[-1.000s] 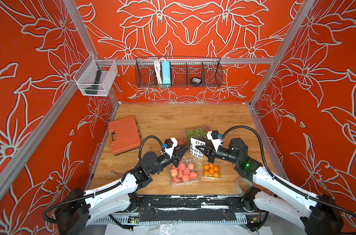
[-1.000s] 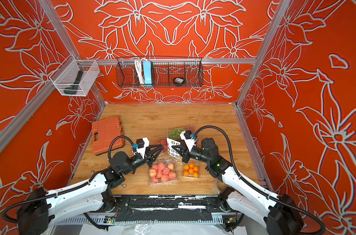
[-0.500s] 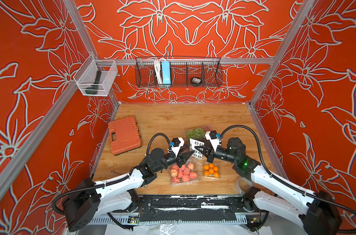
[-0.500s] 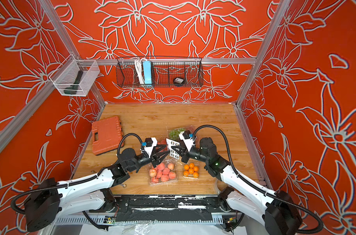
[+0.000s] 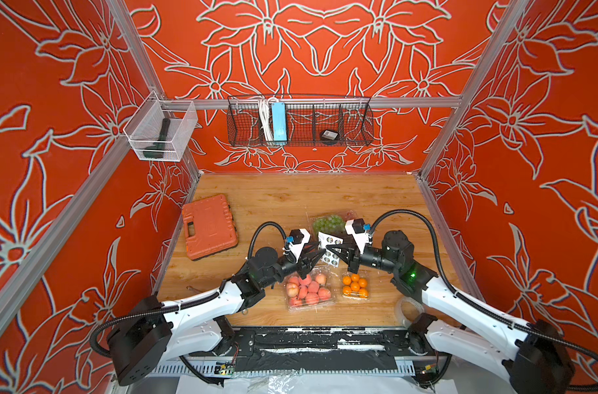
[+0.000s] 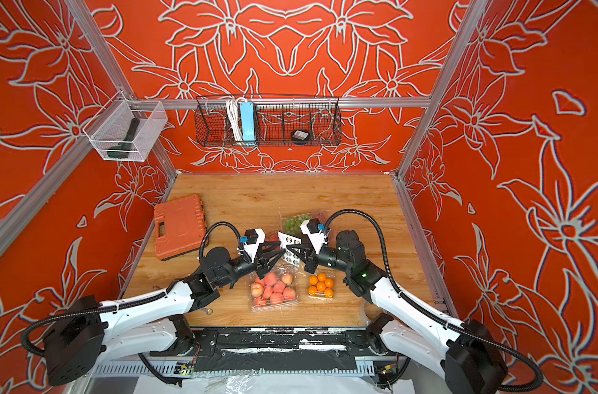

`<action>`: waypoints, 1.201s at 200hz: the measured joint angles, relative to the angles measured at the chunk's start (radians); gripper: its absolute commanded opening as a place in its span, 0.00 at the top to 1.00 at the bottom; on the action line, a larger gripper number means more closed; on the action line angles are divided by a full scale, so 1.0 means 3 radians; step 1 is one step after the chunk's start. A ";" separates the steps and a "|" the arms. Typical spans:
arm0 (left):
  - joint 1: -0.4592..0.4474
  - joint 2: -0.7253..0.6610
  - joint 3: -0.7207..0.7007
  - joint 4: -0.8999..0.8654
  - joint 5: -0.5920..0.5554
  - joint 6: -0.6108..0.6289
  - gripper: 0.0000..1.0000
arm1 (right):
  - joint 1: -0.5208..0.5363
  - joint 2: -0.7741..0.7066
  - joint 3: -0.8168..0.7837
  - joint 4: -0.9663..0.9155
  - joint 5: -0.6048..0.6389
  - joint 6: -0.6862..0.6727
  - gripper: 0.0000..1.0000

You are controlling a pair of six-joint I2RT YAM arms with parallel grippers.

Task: Label fruit boxes
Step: Tear off the label from the label sticker.

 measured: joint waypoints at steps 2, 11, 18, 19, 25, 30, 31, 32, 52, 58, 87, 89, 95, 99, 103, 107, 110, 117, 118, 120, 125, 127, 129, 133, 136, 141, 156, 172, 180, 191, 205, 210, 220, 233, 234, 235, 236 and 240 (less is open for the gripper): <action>0.0000 0.0000 0.0000 0.0000 -0.0008 0.0000 0.63 | 0.0000 -0.0001 0.0000 0.0000 -0.0001 0.0000 1.00; 0.0000 0.0006 0.0001 0.0000 -0.0024 0.0000 0.63 | 0.0000 -0.0005 0.0000 0.0001 -0.0014 0.0000 1.00; 0.0000 0.0019 0.0005 0.0000 -0.0029 0.0000 0.64 | 0.0000 -0.0005 0.0000 0.0001 -0.0031 0.0000 1.00; 0.0000 0.0020 0.0006 0.0000 -0.0031 0.0000 0.63 | 0.0000 -0.0005 0.0000 0.0003 -0.0032 0.0000 1.00; 0.0000 0.0033 0.0010 0.0001 -0.0034 -0.0001 0.64 | 0.0000 -0.0005 0.0000 0.0001 -0.0042 0.0000 1.00; 0.0000 0.0041 0.0014 -0.0001 -0.0037 -0.0001 0.65 | 0.0000 -0.0005 0.0000 0.0001 -0.0047 0.0000 1.00; 0.0000 0.0042 0.0015 0.0000 -0.0038 -0.0001 0.65 | 0.0000 -0.0005 0.0000 0.0001 -0.0047 0.0000 1.00; 0.0000 0.0045 0.0017 0.0000 -0.0042 -0.0001 0.65 | 0.0000 -0.0005 0.0000 0.0001 -0.0050 0.0000 1.00; 0.0000 0.0050 0.0020 0.0003 -0.0072 -0.0006 0.68 | 0.0000 -0.0005 0.0000 0.0001 -0.0056 -0.0001 1.00; 0.0000 0.0050 0.0020 0.0004 -0.0083 -0.0011 0.69 | 0.0000 -0.0005 0.0000 0.0001 -0.0056 -0.0001 1.00; 0.0000 0.0050 0.0020 0.0018 -0.0109 -0.0017 0.77 | 0.0000 -0.0006 0.0000 0.0001 -0.0056 -0.0001 1.00; 0.0000 0.0050 0.0020 0.0018 -0.0111 -0.0013 0.77 | 0.0000 -0.0006 0.0000 0.0001 -0.0056 -0.0001 1.00; 0.0000 0.0050 0.0020 0.0018 -0.0118 -0.0010 0.79 | 0.0000 -0.0008 0.0000 0.0001 -0.0056 -0.0001 1.00; 0.0001 0.0050 0.0020 0.0018 -0.0121 -0.0025 0.80 | 0.0000 -0.0009 0.0000 0.0001 -0.0056 -0.0001 1.00; 0.0000 0.0050 0.0020 0.0018 -0.0123 -0.0015 0.82 | 0.0000 -0.0011 0.0000 0.0001 -0.0056 -0.0001 1.00; 0.0001 0.0050 0.0020 0.0018 -0.0131 -0.0022 0.85 | 0.0000 -0.0014 0.0000 0.0000 -0.0056 -0.0001 1.00; 0.0001 0.0050 0.0020 0.0019 -0.0132 -0.0024 0.87 | 0.0000 -0.0018 0.0000 0.0001 -0.0056 -0.0001 1.00; 0.0000 0.0050 0.0020 0.0019 -0.0144 -0.0033 0.91 | 0.0000 -0.0025 0.0000 -0.0001 -0.0056 -0.0001 1.00; 0.0001 0.0050 0.0020 0.0019 -0.0144 -0.0041 0.92 | 0.0000 -0.0025 0.0000 -0.0001 -0.0056 -0.0001 1.00; 0.0000 0.0050 0.0020 0.0019 -0.0150 -0.0023 0.93 | 0.0000 -0.0027 0.0000 0.0000 -0.0057 -0.0001 1.00; 0.0001 0.0048 0.0020 0.0019 -0.0160 -0.0038 0.96 | 0.0000 -0.0032 0.0000 0.0000 -0.0056 -0.0003 1.00; 0.0000 0.0048 0.0020 0.0020 -0.0163 -0.0023 0.97 | 0.0000 -0.0033 0.0000 0.0000 -0.0056 -0.0003 1.00; 0.0000 0.0048 0.0020 0.0020 -0.0167 -0.0015 0.99 | 0.0000 -0.0034 0.0000 -0.0001 -0.0056 -0.0003 1.00; 0.0001 0.0048 0.0020 0.0020 -0.0170 -0.0031 1.00 | 0.0000 -0.0037 0.0000 -0.0001 -0.0056 -0.0003 1.00; 0.0001 0.0047 0.0020 0.0020 -0.0174 -0.0015 1.00 | 0.0000 -0.0038 0.0000 -0.0001 -0.0056 -0.0003 1.00; 0.0001 0.0043 0.0020 0.0020 -0.0181 -0.0019 1.00 | 0.0000 -0.0042 0.0000 -0.0001 -0.0055 -0.0003 1.00; 0.0000 0.0023 0.0020 0.0019 -0.0193 -0.0028 1.00 | 0.0000 -0.0045 0.0000 -0.0003 -0.0051 -0.0005 1.00; 0.0000 -0.0013 0.0020 0.0019 -0.0203 -0.0027 1.00 | 0.0000 -0.0045 0.0000 -0.0009 -0.0038 -0.0013 1.00; 0.0000 -0.0029 0.0019 0.0018 -0.0211 -0.0027 1.00 | 0.0000 -0.0045 0.0000 -0.0023 -0.0015 -0.0017 1.00; 0.0000 -0.0050 0.0019 0.0015 -0.0228 -0.0024 1.00 | 0.0000 -0.0045 0.0000 -0.0062 0.0037 -0.0024 1.00; 0.0000 -0.0088 0.0018 -0.0006 -0.0262 -0.0024 1.00 | 0.0000 -0.0045 0.0001 -0.0136 0.0125 -0.0043 1.00; 0.0000 -0.0104 0.0011 -0.0011 -0.0275 -0.0024 1.00 | 0.0000 -0.0045 0.0003 -0.0160 0.0156 -0.0051 1.00; 0.0001 -0.0148 -0.0013 -0.0018 -0.0298 -0.0024 1.00 | 0.0000 -0.0045 0.0005 -0.0209 0.0215 -0.0064 1.00; 0.0000 -0.0209 -0.0047 -0.0051 -0.0315 -0.0024 1.00 | 0.0000 -0.0045 0.0010 -0.0256 0.0270 -0.0074 1.00; 0.0000 -0.0211 -0.0048 -0.0053 -0.0315 -0.0024 1.00 | 0.0000 -0.0045 0.0010 -0.0258 0.0272 -0.0074 1.00; 0.0000 -0.0216 -0.0051 -0.0060 -0.0317 -0.0024 1.00 | 0.0000 -0.0045 0.0010 -0.0259 0.0275 -0.0075 1.00; 0.0000 -0.0219 -0.0052 -0.0061 -0.0317 -0.0024 1.00 | 0.0000 -0.0045 0.0010 -0.0262 0.0277 -0.0076 1.00; 0.0000 -0.0231 -0.0057 -0.0075 -0.0319 -0.0024 1.00 | 0.0000 -0.0043 0.0011 -0.0271 0.0289 -0.0078 1.00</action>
